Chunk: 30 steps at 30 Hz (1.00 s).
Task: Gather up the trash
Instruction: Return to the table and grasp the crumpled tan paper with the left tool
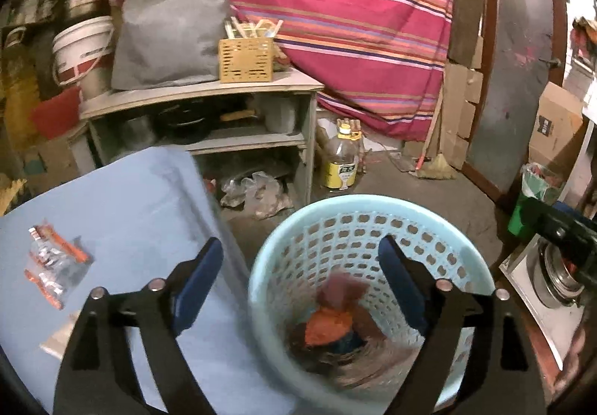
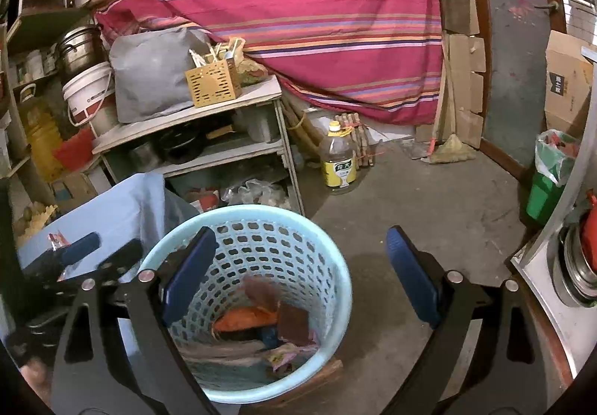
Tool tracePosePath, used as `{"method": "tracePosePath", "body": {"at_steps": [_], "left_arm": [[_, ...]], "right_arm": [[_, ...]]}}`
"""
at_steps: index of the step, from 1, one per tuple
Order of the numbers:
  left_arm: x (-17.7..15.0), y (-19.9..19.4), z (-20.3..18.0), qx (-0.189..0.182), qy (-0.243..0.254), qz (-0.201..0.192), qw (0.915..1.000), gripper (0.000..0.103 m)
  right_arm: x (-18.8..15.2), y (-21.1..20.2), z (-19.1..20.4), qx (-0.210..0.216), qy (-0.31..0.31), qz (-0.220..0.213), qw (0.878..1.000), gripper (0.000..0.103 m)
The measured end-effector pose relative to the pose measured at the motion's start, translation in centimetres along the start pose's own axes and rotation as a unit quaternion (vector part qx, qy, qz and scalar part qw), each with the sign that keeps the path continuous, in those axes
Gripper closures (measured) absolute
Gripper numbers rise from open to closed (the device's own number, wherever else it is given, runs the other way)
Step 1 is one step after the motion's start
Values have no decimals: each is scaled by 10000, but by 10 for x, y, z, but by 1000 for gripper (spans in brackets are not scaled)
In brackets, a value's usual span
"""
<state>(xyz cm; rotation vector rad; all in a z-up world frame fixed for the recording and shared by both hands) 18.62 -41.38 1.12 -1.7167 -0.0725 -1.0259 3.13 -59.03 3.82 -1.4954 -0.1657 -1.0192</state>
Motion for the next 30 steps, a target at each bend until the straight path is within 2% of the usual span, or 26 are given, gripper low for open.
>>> {"method": "tracePosePath", "body": {"at_steps": [3, 6, 12, 16, 19, 23, 27, 30], "left_arm": [[-13, -24, 27, 371, -122, -169, 9991, 13], [-28, -45, 52, 544, -261, -225, 9979, 12], [-74, -93, 119, 1244, -425, -349, 9907, 7], [-111, -118, 172, 1614, -699, -307, 9839, 6], [-135, -129, 207, 1765, -961, -256, 9793, 6], [-160, -130, 236, 1811, -1234, -35, 9757, 6], [-179, -124, 246, 1694, -1227, 205, 9777, 6], [-190, -114, 244, 1698, -1093, 489, 9782, 6]], "right_arm": [[0, 1, 12, 125, -72, 14, 9999, 10], [-1, 1, 29, 190, -181, 10, 9997, 5], [-11, 9, 67, 520, -346, 193, 9979, 4], [-21, 21, 99, 407, -755, 362, 9957, 4], [-30, 23, 120, 351, -958, 341, 9942, 4], [-37, 25, 143, 470, -853, 338, 9947, 4], [-42, 31, 164, 654, -860, 552, 9926, 4], [-47, 36, 185, 580, -1117, 634, 9900, 4]]}}
Point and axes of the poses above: each gripper's, at about its wrist camera, not at the fingertips, and y roughly the way its jaws point, z to its left, x to its top, the point moved 2 cm from there along y, roughly the way its jaws point, and after that the axes turned 15 degrees about z, right-handed, at the moved point
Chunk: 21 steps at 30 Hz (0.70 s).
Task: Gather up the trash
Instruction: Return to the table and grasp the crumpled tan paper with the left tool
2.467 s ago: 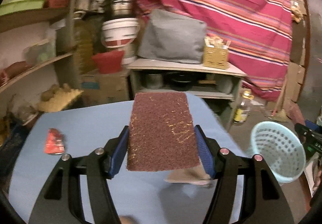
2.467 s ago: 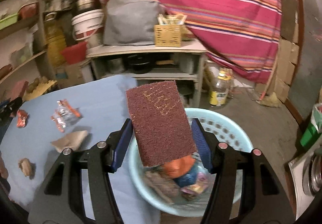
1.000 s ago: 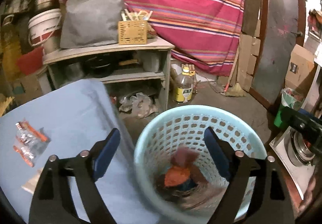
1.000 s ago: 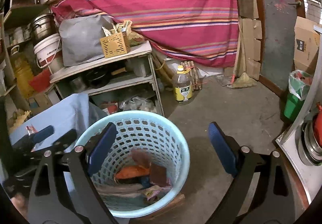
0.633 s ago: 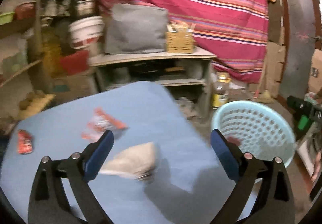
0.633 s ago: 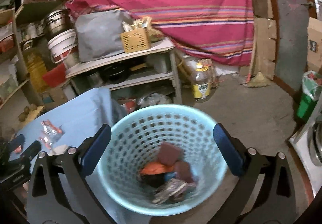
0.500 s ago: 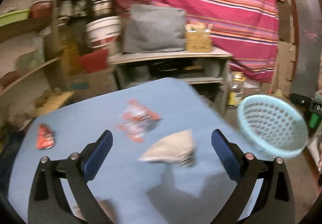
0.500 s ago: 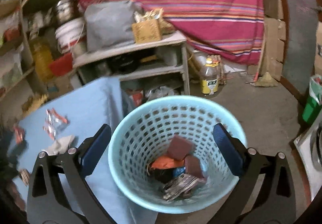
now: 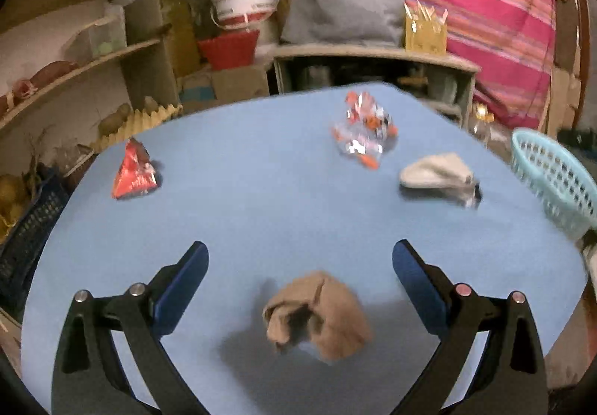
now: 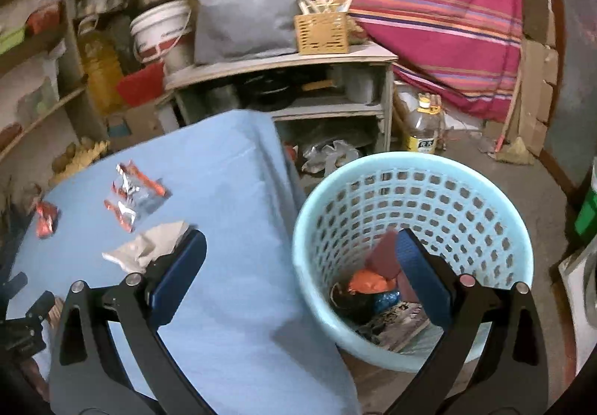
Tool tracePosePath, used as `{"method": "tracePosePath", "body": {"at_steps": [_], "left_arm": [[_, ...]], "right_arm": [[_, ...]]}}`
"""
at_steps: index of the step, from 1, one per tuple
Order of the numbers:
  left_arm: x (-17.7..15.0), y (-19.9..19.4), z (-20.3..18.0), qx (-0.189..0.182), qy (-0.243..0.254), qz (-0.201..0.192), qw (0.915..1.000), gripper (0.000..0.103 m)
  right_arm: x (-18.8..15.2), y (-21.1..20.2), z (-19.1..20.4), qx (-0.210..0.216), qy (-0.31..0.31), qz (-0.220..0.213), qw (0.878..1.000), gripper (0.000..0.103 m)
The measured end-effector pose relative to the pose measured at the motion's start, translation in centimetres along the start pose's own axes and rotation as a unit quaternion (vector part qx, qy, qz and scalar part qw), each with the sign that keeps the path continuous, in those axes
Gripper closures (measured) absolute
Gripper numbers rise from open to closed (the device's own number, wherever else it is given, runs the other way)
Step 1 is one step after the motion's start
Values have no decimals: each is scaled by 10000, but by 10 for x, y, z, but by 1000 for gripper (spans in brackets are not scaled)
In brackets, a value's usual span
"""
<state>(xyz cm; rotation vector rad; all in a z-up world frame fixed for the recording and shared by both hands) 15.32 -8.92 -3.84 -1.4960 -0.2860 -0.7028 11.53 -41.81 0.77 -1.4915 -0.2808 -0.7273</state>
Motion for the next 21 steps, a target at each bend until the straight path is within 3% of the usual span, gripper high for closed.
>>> {"method": "tracePosePath", "body": {"at_steps": [4, 8, 14, 21], "left_arm": [[-5, 6, 0, -321, 8, 133, 9994, 11], [-4, 17, -4, -593, 48, 410, 9974, 46], [-7, 18, -9, -736, 154, 438, 9962, 58], [12, 4, 10, -614, 113, 40, 9980, 60]], "right_arm": [[0, 9, 22, -40, -238, 106, 9997, 4], [3, 17, 36, 83, -271, 190, 9994, 4], [7, 21, 64, 313, -398, 215, 9985, 4], [7, 31, 94, 395, -597, 298, 9970, 4]]}}
Point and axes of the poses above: each gripper's, at about its wrist camera, not at the fingertips, and y roughly the way its jaws point, z to its left, x to its top, the point moved 2 cm from there along y, roughly the way its jaws point, and after that the axes turned 15 degrees about z, right-handed, at the moved point
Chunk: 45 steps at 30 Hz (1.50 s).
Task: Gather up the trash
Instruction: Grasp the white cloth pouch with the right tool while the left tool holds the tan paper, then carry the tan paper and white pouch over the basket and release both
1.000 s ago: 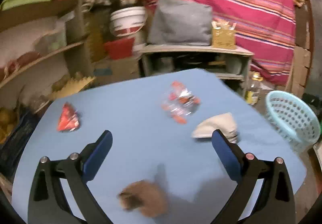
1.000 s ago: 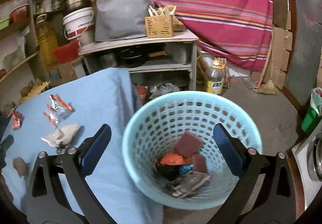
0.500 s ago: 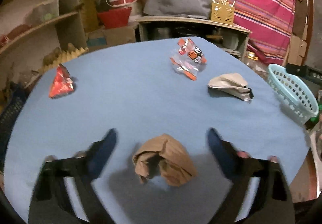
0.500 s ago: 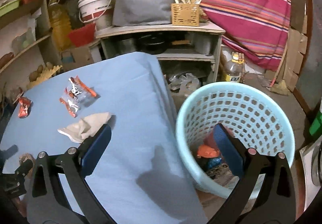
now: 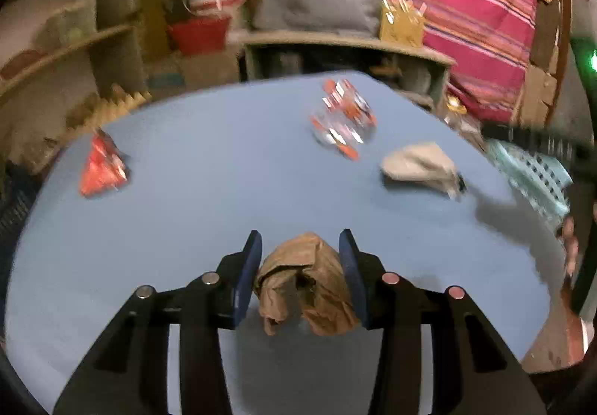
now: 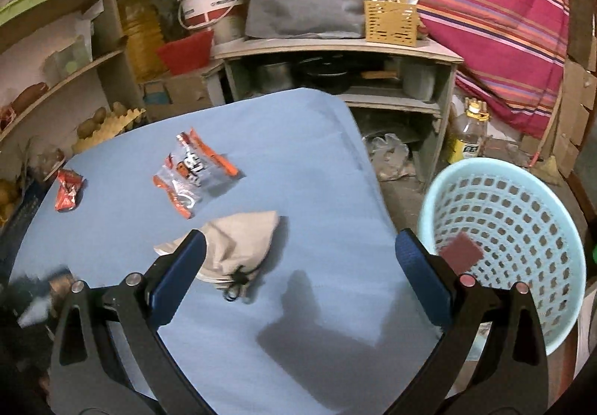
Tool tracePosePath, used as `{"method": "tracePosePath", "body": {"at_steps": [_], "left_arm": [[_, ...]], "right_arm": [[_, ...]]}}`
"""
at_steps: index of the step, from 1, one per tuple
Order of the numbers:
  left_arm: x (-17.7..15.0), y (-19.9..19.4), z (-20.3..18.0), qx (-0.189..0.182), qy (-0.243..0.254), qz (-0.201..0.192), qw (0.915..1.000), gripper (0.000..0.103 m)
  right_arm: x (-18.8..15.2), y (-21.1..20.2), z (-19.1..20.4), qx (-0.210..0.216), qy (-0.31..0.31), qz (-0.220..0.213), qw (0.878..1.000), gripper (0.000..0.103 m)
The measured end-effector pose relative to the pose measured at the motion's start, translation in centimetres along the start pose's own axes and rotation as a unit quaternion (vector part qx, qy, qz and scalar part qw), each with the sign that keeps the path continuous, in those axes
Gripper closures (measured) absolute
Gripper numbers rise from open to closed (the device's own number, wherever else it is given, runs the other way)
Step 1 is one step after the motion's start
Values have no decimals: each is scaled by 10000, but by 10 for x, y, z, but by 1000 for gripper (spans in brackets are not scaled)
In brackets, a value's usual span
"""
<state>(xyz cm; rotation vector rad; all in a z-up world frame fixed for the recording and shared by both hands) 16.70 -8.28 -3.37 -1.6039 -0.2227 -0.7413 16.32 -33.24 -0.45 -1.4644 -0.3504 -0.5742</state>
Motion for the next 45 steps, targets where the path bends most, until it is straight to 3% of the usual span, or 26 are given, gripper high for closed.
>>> {"method": "tracePosePath", "body": {"at_steps": [9, 16, 17, 24, 28, 39, 45], "left_arm": [[42, -32, 67, 486, -736, -741, 9933, 60], [54, -33, 91, 617, -1016, -805, 9896, 60], [55, -32, 93, 625, -1038, -788, 9895, 60], [58, -31, 95, 612, -1117, -792, 9887, 60], [59, -31, 88, 593, -1099, -791, 9890, 60], [60, -35, 57, 562, -967, -893, 9897, 60], [60, -39, 26, 518, -885, -859, 9910, 60]], "right_arm": [[6, 33, 42, -141, -333, 216, 9991, 4], [10, 58, 59, -280, -449, 471, 9975, 6], [10, 64, 61, -304, -436, 566, 9970, 9], [9, 80, 66, -161, -495, 944, 9942, 49], [10, 73, 67, -47, -618, 859, 9944, 67], [11, -2, 31, 369, -430, -172, 9982, 69], [7, -41, -2, 306, -394, -577, 9971, 69]]}}
Point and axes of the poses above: each gripper's, at about its wrist camera, not at the fingertips, and y roughly the way its jaws point, z to its left, x to its top, the point moved 2 cm from there along y, roughly the way its jaws point, and after that the axes turned 15 degrees about z, right-handed, at the moved point
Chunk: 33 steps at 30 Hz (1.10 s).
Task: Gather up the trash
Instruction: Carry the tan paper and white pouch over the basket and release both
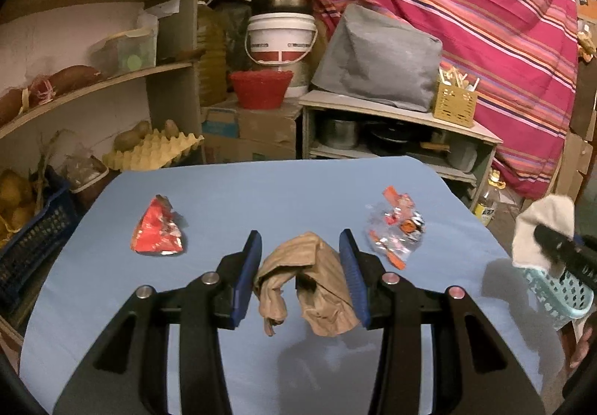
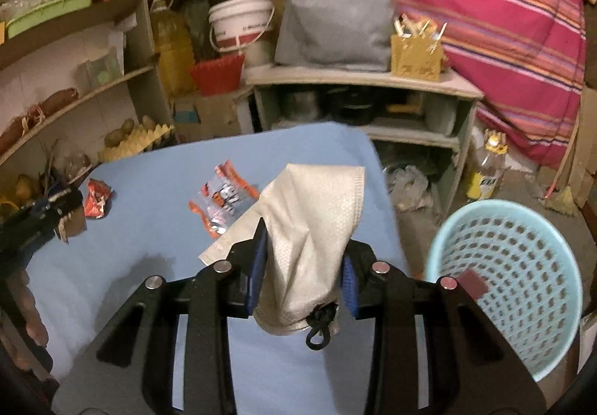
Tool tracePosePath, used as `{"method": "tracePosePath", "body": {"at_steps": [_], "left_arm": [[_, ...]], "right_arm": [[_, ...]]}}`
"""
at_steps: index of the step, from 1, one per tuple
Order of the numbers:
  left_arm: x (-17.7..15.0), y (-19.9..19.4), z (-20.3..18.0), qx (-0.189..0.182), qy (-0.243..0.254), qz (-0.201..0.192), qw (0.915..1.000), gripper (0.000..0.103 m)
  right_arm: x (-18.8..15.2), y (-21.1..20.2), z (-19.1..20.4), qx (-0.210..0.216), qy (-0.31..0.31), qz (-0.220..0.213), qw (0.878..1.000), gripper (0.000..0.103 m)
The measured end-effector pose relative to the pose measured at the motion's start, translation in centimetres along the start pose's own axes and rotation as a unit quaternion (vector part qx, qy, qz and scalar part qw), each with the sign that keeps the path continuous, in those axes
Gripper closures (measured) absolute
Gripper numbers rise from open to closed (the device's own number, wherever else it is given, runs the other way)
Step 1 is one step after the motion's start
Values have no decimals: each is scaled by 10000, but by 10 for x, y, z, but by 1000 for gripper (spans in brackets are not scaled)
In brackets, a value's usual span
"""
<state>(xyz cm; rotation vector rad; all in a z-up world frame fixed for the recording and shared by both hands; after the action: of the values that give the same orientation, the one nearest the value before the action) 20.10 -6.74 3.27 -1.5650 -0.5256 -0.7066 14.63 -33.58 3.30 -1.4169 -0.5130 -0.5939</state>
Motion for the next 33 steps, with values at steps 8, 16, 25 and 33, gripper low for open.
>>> {"method": "tracePosePath", "body": {"at_steps": [8, 16, 25, 33], "left_arm": [[-4, -26, -75, -248, 500, -301, 9980, 60], [1, -29, -153, -745, 860, -354, 9929, 60], [5, -22, -245, -1297, 1286, -296, 9827, 60], [3, 3, -326, -1638, 1873, -175, 9684, 59]], "right_arm": [[-5, -37, -63, -158, 405, -252, 9987, 68], [-23, -63, -135, -417, 860, -331, 9949, 68], [-42, -82, -202, -548, 1529, -398, 9859, 67], [-48, -87, -231, -710, 1855, -428, 9791, 67]]}}
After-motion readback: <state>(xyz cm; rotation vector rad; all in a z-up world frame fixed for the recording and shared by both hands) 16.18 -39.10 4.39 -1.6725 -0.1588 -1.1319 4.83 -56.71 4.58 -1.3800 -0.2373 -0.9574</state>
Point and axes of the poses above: each gripper's, at about its wrist camera, not at the fingertips, and y roughly the way its jaws point, z to its left, x to its top, the point moved 2 cm from there along y, roughly the way its jaws point, and after that the axes turned 15 degrees about z, right-handed, at the moved point
